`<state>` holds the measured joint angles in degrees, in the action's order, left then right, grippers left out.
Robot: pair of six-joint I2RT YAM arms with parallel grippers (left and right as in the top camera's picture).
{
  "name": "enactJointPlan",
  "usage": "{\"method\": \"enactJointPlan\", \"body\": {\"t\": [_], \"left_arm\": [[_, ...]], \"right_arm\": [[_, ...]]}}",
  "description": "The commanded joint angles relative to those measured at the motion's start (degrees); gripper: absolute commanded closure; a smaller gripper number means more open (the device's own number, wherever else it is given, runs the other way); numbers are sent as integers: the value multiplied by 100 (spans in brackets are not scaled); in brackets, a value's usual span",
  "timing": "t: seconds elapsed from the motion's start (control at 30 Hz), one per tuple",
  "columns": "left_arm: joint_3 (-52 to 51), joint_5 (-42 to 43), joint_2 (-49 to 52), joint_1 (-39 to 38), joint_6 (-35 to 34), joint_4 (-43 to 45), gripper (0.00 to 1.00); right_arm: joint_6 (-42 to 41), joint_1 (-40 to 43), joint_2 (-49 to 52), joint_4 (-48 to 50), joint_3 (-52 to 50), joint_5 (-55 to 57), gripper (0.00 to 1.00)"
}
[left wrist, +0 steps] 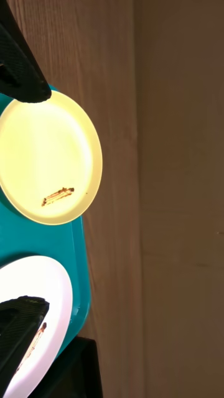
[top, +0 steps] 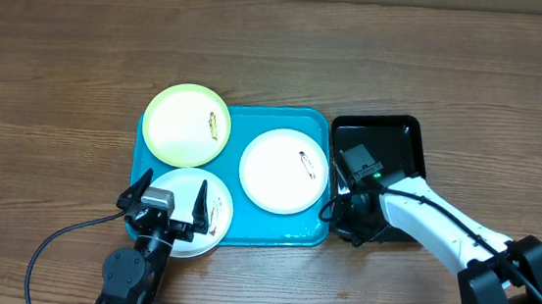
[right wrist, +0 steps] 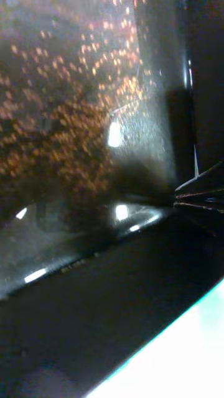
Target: Clean dirty plates on tray and stack at the side
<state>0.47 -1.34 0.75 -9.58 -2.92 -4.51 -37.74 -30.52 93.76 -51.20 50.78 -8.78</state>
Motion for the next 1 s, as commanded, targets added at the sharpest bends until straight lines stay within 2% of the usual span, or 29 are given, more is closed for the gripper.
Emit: {"method": "enactJointPlan", "body": {"t": [0.0,0.17,0.3,0.33,0.37,0.43,0.53,0.63,0.97], "left_arm": [[-20,-13,-39,-20,81,13,0],[-20,-11,-39,-20,81,13,0],[-20,-13,-39,-20,81,13,0],[-20,-13,-39,-20,81,13,0],[-20,-11,-39,-20,81,13,0],[-20,-13,-39,-20,81,13,0],[-20,-11,-39,-20,81,13,0],[-20,-13,-39,-20,81,13,0],[-20,-11,-39,-20,81,13,0]], "right_arm": [[-48,66,-48,-9,79,63,96],[293,437,-48,-203,533,66,96],[472,752,-48,-234,815,286,92],[527,804,-48,-232,824,345,86],[522,857,-48,-247,824,466,67],[522,977,-48,-369,824,811,46],[518,1158,-48,-656,822,1502,33],[522,1366,-48,-769,813,1825,29],[520,1556,-42,-203,398,1961,28]]}}
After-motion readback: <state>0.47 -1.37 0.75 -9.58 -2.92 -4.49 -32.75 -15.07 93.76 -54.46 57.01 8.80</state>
